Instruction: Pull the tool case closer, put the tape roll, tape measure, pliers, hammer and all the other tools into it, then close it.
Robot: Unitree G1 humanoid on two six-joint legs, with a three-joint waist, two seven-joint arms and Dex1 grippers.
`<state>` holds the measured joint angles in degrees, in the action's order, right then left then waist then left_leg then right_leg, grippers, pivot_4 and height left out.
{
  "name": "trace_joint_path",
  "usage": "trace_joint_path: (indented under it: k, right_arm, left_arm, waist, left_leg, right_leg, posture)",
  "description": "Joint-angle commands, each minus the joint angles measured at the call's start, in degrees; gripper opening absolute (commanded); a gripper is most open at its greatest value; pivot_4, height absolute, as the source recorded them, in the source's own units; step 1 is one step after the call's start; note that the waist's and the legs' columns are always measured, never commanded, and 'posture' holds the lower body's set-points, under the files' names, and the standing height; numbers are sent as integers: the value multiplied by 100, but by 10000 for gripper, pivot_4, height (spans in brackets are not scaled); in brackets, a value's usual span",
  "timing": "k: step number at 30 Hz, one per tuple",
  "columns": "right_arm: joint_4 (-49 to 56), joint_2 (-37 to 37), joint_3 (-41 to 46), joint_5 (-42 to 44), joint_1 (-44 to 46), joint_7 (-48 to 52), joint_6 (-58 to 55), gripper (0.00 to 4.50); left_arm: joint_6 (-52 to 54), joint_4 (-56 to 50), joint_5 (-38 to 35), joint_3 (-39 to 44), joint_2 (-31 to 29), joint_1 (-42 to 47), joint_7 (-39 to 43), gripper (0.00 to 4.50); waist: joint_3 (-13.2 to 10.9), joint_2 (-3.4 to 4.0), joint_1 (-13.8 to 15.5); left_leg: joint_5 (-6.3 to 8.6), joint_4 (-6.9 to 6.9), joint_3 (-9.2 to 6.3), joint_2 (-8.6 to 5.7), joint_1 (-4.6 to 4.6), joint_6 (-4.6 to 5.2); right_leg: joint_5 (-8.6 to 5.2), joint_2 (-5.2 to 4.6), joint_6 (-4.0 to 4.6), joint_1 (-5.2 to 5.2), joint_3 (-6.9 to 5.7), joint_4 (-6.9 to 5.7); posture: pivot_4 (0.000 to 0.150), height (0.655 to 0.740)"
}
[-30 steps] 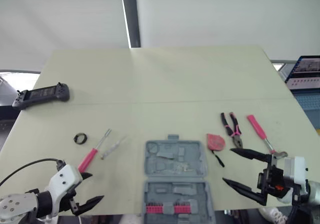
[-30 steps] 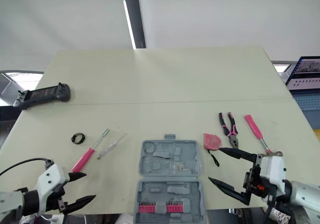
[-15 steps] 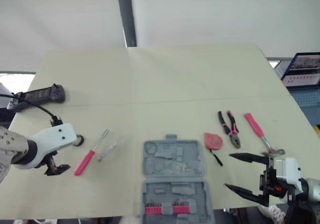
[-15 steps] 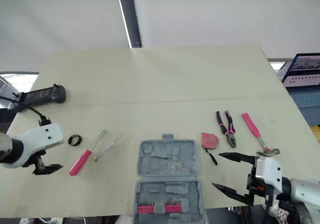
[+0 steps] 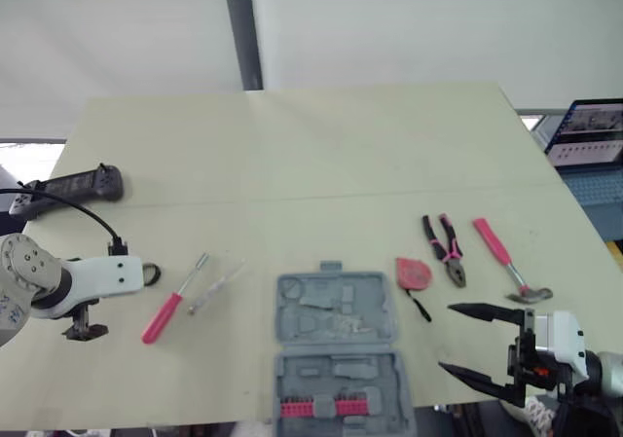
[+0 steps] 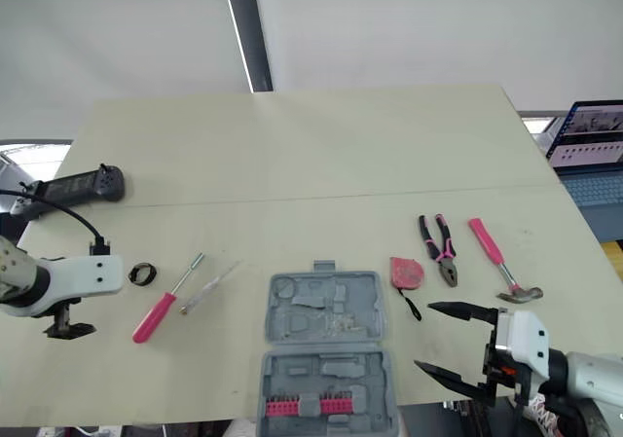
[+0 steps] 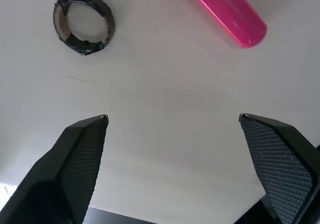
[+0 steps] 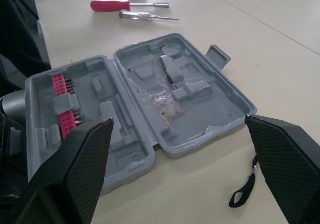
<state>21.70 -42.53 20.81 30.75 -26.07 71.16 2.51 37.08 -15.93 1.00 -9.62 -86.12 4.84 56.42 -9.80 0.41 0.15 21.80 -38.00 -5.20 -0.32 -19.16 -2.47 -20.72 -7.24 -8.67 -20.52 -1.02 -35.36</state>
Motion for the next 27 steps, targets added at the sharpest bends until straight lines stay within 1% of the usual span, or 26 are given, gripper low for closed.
trace_joint_path:
  k: [1,7,11,21,27]
  right_arm:
    - [173,-13,167,15,-86,-89,42,44486]
    - [232,-42,261,9,-181,-142,31,44486]
    - [282,-46,309,11,-243,-186,17,44486]
    - [358,-44,424,8,-390,-218,1,44486]
    - [365,-54,490,13,-457,-230,16,44486]
  left_arm:
    - [-549,589,606,-366,352,537,84,45000]
    - [-1134,1461,1272,-870,1012,1344,344,45000]
    - [-1360,1825,1554,-1054,1357,1676,547,45000]
    - [-1746,2427,1968,-1145,1808,2027,807,45000]
    - [-1805,2580,2096,-1130,1998,2091,971,45000]
  waist:
    - [-1,-1,1]
    - [-3,-5,-17]
    - [-3,-6,-22]
    - [-2,-6,-20]
    - [-2,-7,-20]
  left_leg:
    - [0,-1,-1,0,0,0]
    - [0,-1,0,1,3,0]
    - [0,-5,0,0,4,-1]
    - [-1,-10,-4,0,4,-1]
    - [-1,-12,-4,1,4,-1]
  right_leg:
    - [0,0,0,-2,0,-5]
    - [1,0,-1,-10,-4,-21]
    - [1,-1,-2,-10,-8,-25]
    - [1,-5,-3,-10,-17,-29]
    - [2,-5,-3,-10,-21,-31]
  posture:
    - [1500,7400]
    - [1500,7400]
    - [1500,7400]
    - [1500,7400]
    - [1500,7400]
